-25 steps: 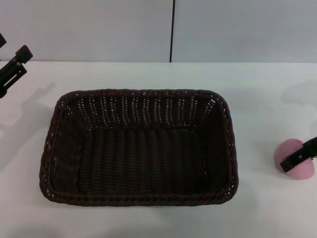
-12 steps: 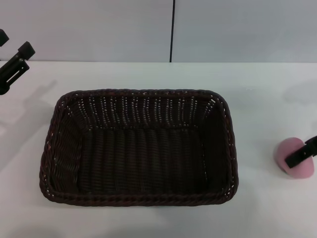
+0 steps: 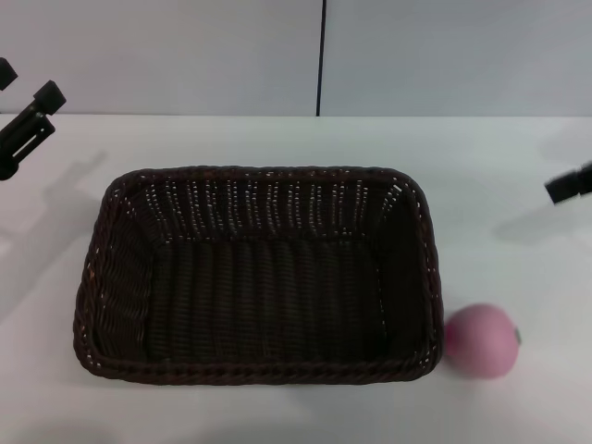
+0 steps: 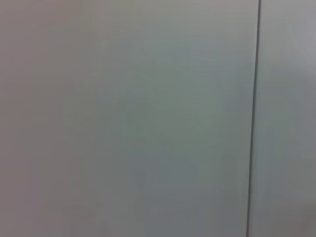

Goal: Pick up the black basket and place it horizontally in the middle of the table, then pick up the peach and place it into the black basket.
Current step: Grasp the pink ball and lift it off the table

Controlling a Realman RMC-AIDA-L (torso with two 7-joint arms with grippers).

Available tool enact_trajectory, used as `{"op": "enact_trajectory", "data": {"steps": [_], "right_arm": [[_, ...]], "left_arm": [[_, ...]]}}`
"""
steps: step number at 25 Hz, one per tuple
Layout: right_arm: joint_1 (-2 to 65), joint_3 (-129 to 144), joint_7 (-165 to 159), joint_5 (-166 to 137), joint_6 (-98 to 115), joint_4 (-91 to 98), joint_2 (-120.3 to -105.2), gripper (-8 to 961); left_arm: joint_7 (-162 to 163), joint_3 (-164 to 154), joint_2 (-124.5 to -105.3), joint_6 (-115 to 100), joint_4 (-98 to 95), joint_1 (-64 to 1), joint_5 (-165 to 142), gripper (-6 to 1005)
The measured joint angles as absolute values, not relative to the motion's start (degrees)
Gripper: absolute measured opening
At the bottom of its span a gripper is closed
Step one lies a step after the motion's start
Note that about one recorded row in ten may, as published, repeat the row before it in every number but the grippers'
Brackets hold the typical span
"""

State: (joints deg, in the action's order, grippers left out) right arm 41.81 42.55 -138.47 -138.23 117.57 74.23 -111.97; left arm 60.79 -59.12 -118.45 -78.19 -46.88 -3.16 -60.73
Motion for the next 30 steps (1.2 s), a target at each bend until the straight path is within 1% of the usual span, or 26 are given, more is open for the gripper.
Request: {"op": "enact_trajectory", "data": {"steps": [1, 2, 3, 4, 5, 6, 8, 9, 11, 14, 15, 16, 17, 18, 19, 20, 24, 27, 30], "right_arm": [[41.8, 42.5, -138.5, -138.2, 117.6, 74.2, -111.97, 158], [43.7, 43.0, -138.6, -136.7, 119.5, 75.5, -112.94, 114], [44.4, 43.8, -138.7, -136.9, 119.6, 75.4, -113.43, 101], [44.4, 43.8, -138.7, -136.9, 119.6, 75.4, -113.43, 88], [45.1, 46.3, -138.7, -138.0, 118.7, 74.4, -114.09, 75], [45.1, 46.3, -138.7, -138.0, 118.7, 74.4, -114.09, 62], [45.1, 50.8, -138.6, -140.9, 116.3, 72.8, -114.78, 36], [45.1, 50.8, -138.6, -140.9, 116.3, 72.8, -114.78, 23], [44.5, 52.0, -138.6, -141.0, 117.0, 72.3, -115.98, -3], [44.5, 51.9, -138.6, -140.5, 117.6, 72.3, -116.28, 55], [44.2, 52.0, -138.7, -139.6, 118.4, 72.1, -116.96, 75], [44.2, 52.0, -138.7, -139.6, 118.4, 72.1, -116.96, 94], [44.1, 52.3, -138.7, -139.4, 118.6, 71.8, -117.28, 114], [43.9, 53.1, -138.7, -138.9, 118.5, 70.6, -118.01, 133], [43.9, 53.1, -138.7, -138.9, 118.5, 70.6, -118.01, 165], [43.9, 54.7, -138.6, -137.7, 117.7, 67.7, -118.64, 197], [43.9, 58.5, -138.8, -135.3, 115.9, 63.1, -118.82, 325], [43.7, 62.5, -140.2, -134.7, 114.2, 62.0, -118.84, 554], [43.3, 64.7, -141.7, -133.6, 114.8, 62.5, -118.96, 637]], "left_arm": [[60.8, -59.1, -118.45, -78.2, -46.9, -3.2, -60.7, 709], [60.8, -59.1, -118.45, -78.2, -46.9, -3.2, -60.7, 709], [60.8, -59.4, -118.53, -78.7, -46.7, -3.2, -60.7, 709], [60.8, -59.4, -118.53, -78.7, -46.7, -3.2, -60.7, 709], [60.8, -59.4, -118.55, -79.0, -46.7, -3.2, -60.7, 709], [60.8, -59.4, -118.55, -79.0, -46.7, -3.2, -60.7, 709], [60.8, -59.3, -118.56, -79.7, -46.5, -3.1, -60.7, 709], [60.8, -59.1, -118.56, -80.2, -46.1, -3.0, -60.6, 709], [60.8, -58.8, -118.47, -81.0, -44.9, -2.3, -59.1, 709], [60.8, -58.8, -118.42, -81.2, -44.5, -2.1, -58.1, 709], [60.6, -58.8, -118.38, -81.7, -44.5, -2.0, -57.7, 709], [60.6, -58.8, -118.38, -81.7, -44.5, -2.0, -57.7, 709], [60.5, -58.8, -118.36, -81.9, -44.5, -2.0, -57.7, 709], [60.4, -58.8, -118.31, -82.3, -44.5, -2.1, -57.6, 709], [60.4, -58.8, -118.31, -82.3, -44.5, -2.1, -57.6, 709], [60.4, -58.8, -118.29, -82.4, -44.4, -2.2, -57.6, 709], [60.4, -58.8, -118.29, -82.4, -44.0, -2.3, -57.6, 709], [60.4, -58.8, -118.29, -82.5, -43.9, -2.1, -57.6, 709], [60.3, -58.8, -118.30, -82.6, -43.9, -2.0, -57.6, 709]]}}
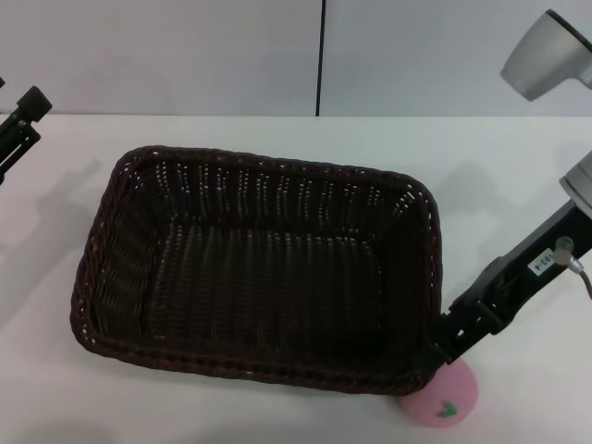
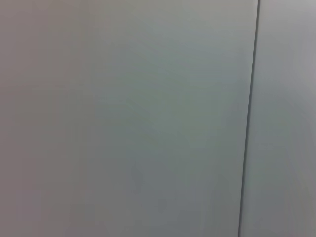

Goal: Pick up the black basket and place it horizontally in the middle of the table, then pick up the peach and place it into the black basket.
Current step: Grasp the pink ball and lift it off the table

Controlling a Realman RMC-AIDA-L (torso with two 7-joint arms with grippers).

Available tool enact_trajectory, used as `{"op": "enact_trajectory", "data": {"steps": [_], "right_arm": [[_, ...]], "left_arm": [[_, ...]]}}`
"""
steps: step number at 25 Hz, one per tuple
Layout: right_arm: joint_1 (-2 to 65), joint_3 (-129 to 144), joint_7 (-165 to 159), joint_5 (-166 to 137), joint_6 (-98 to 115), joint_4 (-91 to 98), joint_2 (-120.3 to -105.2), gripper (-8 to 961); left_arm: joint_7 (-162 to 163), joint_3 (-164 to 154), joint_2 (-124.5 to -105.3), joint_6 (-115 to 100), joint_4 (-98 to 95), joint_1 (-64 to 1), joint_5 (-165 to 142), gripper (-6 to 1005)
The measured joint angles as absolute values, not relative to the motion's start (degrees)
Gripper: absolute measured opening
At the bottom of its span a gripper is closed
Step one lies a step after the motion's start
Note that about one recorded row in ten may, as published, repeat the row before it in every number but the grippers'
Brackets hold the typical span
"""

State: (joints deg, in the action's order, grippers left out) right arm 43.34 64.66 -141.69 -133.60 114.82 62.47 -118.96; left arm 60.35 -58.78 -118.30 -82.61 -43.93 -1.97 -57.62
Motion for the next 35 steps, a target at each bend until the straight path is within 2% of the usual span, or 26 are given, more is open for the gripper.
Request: {"op": "enact_trajectory", "data": {"steps": [2, 10, 27, 35], "right_arm": [[43.3, 64.9, -142.0, -133.4, 115.3, 62.7, -118.98, 692], [41.4, 64.9, -146.5, -132.1, 120.3, 77.6, -118.80, 671], [38.7, 79.6, -154.8, -139.0, 121.7, 83.5, -118.88, 626], [38.0, 84.5, -155.4, -141.0, 115.0, 80.8, -119.06, 605]], "left_arm": [[60.3, -58.7, -118.30, -82.6, -43.9, -1.9, -57.6, 709], [60.3, -58.3, -118.32, -82.9, -43.9, -1.6, -57.6, 709], [60.3, -58.1, -118.39, -83.9, -43.2, -1.2, -56.6, 709], [60.2, -58.1, -118.39, -84.8, -41.5, -1.0, -56.4, 709]]}}
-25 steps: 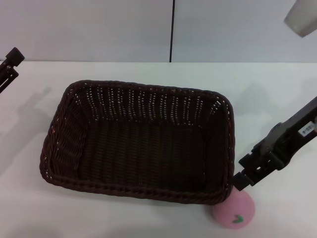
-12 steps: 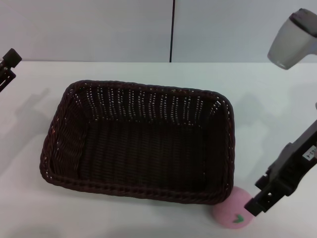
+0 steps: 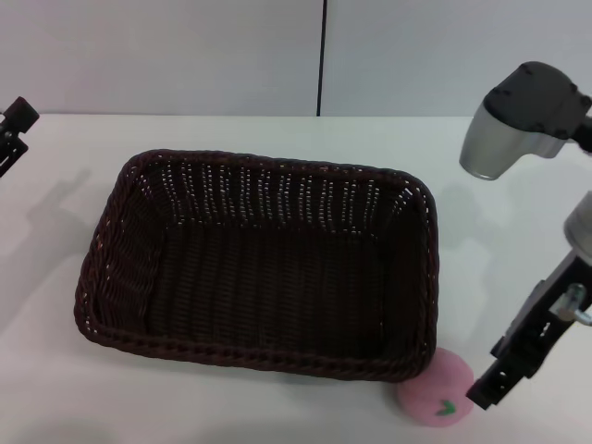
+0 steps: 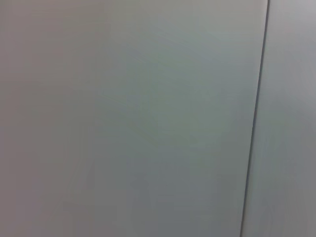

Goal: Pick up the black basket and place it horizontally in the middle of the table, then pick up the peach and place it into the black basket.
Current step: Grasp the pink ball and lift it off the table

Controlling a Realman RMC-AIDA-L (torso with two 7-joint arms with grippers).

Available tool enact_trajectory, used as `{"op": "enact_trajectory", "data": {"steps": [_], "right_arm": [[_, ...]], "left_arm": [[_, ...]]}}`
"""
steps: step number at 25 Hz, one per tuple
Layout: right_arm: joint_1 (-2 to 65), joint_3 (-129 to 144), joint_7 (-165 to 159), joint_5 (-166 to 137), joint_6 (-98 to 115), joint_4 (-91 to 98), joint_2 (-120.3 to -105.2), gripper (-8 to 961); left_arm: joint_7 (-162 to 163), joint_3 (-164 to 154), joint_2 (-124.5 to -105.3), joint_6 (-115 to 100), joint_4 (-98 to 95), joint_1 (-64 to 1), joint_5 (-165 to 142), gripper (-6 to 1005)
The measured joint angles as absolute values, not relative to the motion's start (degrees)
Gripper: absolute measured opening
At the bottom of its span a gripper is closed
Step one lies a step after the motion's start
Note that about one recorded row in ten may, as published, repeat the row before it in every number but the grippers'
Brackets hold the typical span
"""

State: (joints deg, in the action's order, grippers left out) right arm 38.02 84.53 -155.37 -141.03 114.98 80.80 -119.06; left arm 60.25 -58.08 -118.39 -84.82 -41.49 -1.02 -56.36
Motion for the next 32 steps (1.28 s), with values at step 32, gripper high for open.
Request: {"op": "enact_trajectory", "data": {"steps": [32], "right_arm": [[38.1, 90.0, -151.5, -142.1, 103.4, 72.2, -118.91, 242]], "left_arm": [[60.1, -57.4, -118.29, -86.1, -40.2, -1.1, -56.3, 709]]}}
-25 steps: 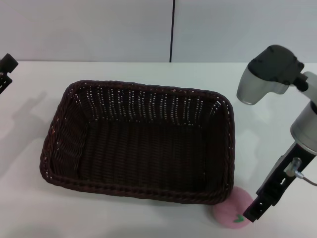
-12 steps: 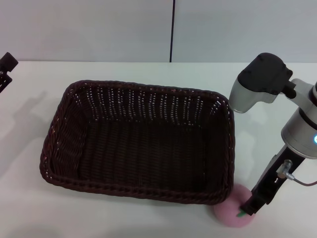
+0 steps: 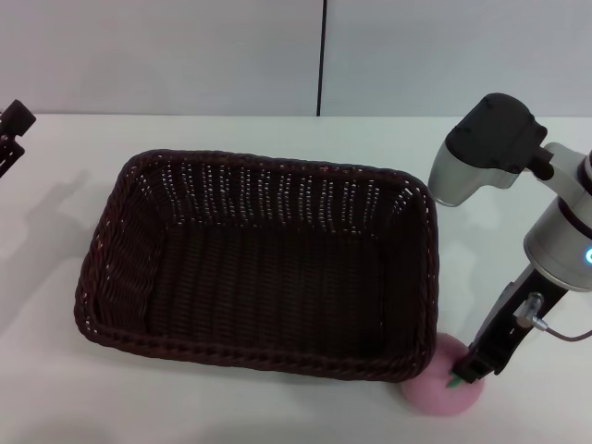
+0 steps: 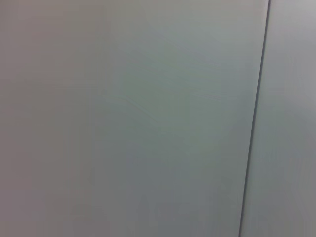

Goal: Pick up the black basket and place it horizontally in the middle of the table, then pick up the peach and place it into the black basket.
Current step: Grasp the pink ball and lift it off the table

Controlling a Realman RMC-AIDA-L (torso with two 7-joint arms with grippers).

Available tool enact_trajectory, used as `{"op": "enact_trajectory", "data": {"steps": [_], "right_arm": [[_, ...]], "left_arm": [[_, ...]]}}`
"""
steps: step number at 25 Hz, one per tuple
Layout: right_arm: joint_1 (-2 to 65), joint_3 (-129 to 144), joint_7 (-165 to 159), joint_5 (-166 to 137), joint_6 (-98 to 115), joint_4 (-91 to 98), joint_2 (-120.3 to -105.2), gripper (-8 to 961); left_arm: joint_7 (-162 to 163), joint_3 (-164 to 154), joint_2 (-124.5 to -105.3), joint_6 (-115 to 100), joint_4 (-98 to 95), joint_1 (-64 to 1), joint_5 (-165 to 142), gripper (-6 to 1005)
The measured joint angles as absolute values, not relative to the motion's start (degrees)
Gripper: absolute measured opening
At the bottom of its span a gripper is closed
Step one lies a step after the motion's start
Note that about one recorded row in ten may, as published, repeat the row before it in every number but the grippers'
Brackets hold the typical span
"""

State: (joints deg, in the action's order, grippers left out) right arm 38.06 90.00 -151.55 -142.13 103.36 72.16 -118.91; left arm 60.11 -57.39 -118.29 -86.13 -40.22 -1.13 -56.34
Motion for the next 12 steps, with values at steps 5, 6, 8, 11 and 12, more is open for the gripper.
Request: {"op": "enact_trajectory", "data": {"steps": [5, 6, 8, 11, 12], "right_arm": [[37.7, 90.0, -151.5, -141.8, 105.4, 75.1, -118.97, 165], [37.4, 90.0, -151.5, -141.7, 106.7, 77.2, -119.00, 149], [36.4, 90.0, -151.9, -140.8, 110.4, 83.2, -119.08, 131], [35.9, 89.9, -152.3, -137.9, 113.5, 87.0, -119.10, 104], [35.8, 89.7, -152.6, -135.9, 115.2, 88.7, -119.07, 96]], "left_arm": [[60.1, -57.4, -118.29, -86.1, -40.2, -1.1, -56.3, 709], [60.1, -57.4, -118.29, -86.1, -40.2, -1.2, -56.3, 709], [60.1, -57.4, -118.30, -86.1, -40.2, -1.2, -56.3, 709], [60.1, -57.4, -118.30, -86.1, -40.2, -1.3, -56.3, 709], [60.1, -57.3, -118.30, -86.1, -40.3, -1.3, -56.3, 709]]}}
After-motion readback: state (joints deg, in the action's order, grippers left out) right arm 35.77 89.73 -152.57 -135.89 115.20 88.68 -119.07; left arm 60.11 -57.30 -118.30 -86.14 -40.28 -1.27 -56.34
